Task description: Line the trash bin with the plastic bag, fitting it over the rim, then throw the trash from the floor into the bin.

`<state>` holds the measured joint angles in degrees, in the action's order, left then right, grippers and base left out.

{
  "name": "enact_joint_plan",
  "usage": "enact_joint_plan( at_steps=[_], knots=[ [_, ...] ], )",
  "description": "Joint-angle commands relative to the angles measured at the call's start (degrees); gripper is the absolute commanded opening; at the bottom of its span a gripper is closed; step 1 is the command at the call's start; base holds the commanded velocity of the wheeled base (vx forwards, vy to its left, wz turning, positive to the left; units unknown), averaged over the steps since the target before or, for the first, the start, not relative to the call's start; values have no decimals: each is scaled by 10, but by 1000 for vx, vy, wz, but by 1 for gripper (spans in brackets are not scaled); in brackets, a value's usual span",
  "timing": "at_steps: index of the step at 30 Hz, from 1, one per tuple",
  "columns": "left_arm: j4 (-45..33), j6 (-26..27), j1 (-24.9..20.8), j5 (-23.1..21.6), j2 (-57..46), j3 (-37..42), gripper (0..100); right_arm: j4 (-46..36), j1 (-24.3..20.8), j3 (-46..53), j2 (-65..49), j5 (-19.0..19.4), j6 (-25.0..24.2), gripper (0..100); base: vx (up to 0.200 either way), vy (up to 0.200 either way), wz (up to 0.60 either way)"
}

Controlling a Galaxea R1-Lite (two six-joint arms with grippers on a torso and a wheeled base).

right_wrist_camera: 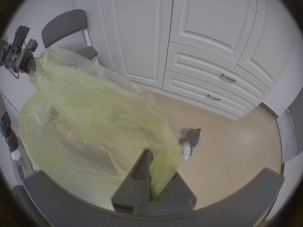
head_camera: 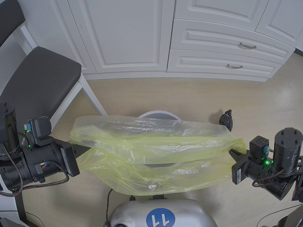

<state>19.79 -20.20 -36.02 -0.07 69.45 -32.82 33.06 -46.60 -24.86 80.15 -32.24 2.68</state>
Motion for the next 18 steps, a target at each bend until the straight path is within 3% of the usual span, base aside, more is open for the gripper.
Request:
enact_joint_plan(
  at_steps=[1, 11, 18],
  knots=[
    [2, 2, 0, -3, -4, 7, 0, -3, 11, 12, -14, 0, 10, 0, 0, 0, 0],
    [5, 2, 0, -1, 2, 7, 0, 5, 48, 10, -19, 9, 18, 0, 0, 0, 0],
    [35, 2, 0, -2, 5, 19, 0, 10, 49, 9, -21, 27, 16, 0, 0, 0, 0]
  ],
)
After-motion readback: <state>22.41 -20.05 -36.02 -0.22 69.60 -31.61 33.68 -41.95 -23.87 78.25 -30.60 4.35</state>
